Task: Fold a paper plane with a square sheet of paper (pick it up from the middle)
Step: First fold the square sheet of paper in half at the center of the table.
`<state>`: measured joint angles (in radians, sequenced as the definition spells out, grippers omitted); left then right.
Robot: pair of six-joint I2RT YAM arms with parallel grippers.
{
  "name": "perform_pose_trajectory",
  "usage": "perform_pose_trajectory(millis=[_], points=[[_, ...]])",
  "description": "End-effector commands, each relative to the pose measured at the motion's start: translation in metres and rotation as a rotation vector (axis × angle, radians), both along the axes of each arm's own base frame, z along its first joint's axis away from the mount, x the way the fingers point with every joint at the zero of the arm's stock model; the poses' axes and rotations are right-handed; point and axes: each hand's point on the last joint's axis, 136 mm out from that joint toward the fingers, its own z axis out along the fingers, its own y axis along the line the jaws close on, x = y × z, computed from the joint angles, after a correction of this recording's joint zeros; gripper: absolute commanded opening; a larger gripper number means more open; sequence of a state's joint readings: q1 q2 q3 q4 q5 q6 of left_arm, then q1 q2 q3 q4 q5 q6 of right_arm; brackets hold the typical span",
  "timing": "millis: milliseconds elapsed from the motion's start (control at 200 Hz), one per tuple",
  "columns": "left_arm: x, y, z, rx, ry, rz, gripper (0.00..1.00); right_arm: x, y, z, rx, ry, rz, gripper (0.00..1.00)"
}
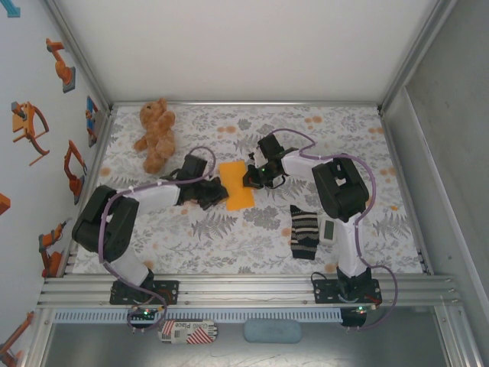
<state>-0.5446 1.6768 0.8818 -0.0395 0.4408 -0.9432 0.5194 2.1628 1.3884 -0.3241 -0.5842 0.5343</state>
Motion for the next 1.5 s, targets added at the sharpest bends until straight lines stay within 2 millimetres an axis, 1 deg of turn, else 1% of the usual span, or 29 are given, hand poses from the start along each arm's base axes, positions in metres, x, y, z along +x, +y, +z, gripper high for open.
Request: perform_pose_trajectory(millis=[0,70,145,260,320,361,411,501,566,631,731,816,911,936,981,1032,1107,1177,1232,1327,1402,1492], points=[[0.026,-0.006,-0.013,0.032,0.000,0.015,0.00,-0.072,-0.121,-0.117,-0.578,0.259,-0.074,0.00],[0.034,-0.010,-0.022,0.036,0.011,0.010,0.00,-0.071,-0.121,-0.117,-0.577,0.258,-0.075,0.00],[0.036,-0.012,-0.032,0.031,0.028,0.000,0.00,-0.072,-0.121,-0.117,-0.575,0.257,-0.076,0.00],[0.025,-0.017,-0.044,-0.016,0.061,-0.049,0.00,-0.072,-0.121,-0.117,-0.574,0.257,-0.077,0.00],[0.013,-0.017,-0.051,-0.053,0.078,-0.070,0.00,-0.072,-0.121,-0.118,-0.575,0.258,-0.076,0.00],[0.006,-0.013,-0.055,-0.060,0.088,-0.071,0.00,-0.072,-0.121,-0.117,-0.575,0.258,-0.077,0.00],[-0.005,-0.001,-0.063,-0.054,0.112,-0.071,0.00,-0.072,-0.121,-0.117,-0.576,0.260,-0.076,0.00],[-0.021,0.026,-0.070,-0.008,0.136,-0.057,0.00,-0.073,-0.122,-0.118,-0.578,0.261,-0.076,0.00],[-0.027,0.040,-0.064,0.029,0.129,-0.063,0.00,-0.072,-0.121,-0.117,-0.577,0.259,-0.076,0.00],[-0.027,0.043,-0.050,0.051,0.105,-0.078,0.00,-0.071,-0.121,-0.117,-0.577,0.257,-0.079,0.00],[-0.016,0.031,-0.020,0.017,0.035,-0.083,0.00,-0.071,-0.121,-0.118,-0.579,0.257,-0.078,0.00],[-0.009,0.011,-0.007,-0.014,0.005,-0.097,0.00,-0.071,-0.121,-0.117,-0.579,0.257,-0.081,0.00],[-0.010,-0.016,-0.007,-0.038,0.009,-0.122,0.00,-0.071,-0.121,-0.117,-0.579,0.256,-0.084,0.00],[-0.011,-0.021,-0.011,-0.031,0.021,-0.127,0.00,-0.071,-0.122,-0.118,-0.581,0.256,-0.085,0.00],[-0.013,-0.027,-0.018,-0.016,0.037,-0.132,0.00,-0.071,-0.122,-0.117,-0.581,0.257,-0.087,0.00],[-0.017,-0.029,-0.026,0.000,0.056,-0.136,0.00,-0.071,-0.122,-0.117,-0.579,0.257,-0.087,0.00],[-0.023,-0.024,-0.037,0.021,0.086,-0.131,0.00,-0.071,-0.122,-0.117,-0.580,0.256,-0.087,0.00],[-0.033,-0.017,-0.046,0.048,0.119,-0.135,0.00,-0.070,-0.122,-0.117,-0.579,0.254,-0.088,0.00],[-0.046,-0.008,-0.055,0.084,0.153,-0.148,0.00,-0.071,-0.122,-0.118,-0.581,0.255,-0.085,0.00],[-0.068,0.015,-0.066,0.172,0.204,-0.167,0.00,-0.071,-0.122,-0.117,-0.581,0.255,-0.088,0.00],[-0.078,0.030,-0.062,0.217,0.210,-0.180,0.00,-0.070,-0.122,-0.116,-0.580,0.254,-0.094,0.00],[-0.079,0.039,-0.048,0.230,0.183,-0.186,0.00,-0.070,-0.122,-0.114,-0.581,0.251,-0.112,0.00]])
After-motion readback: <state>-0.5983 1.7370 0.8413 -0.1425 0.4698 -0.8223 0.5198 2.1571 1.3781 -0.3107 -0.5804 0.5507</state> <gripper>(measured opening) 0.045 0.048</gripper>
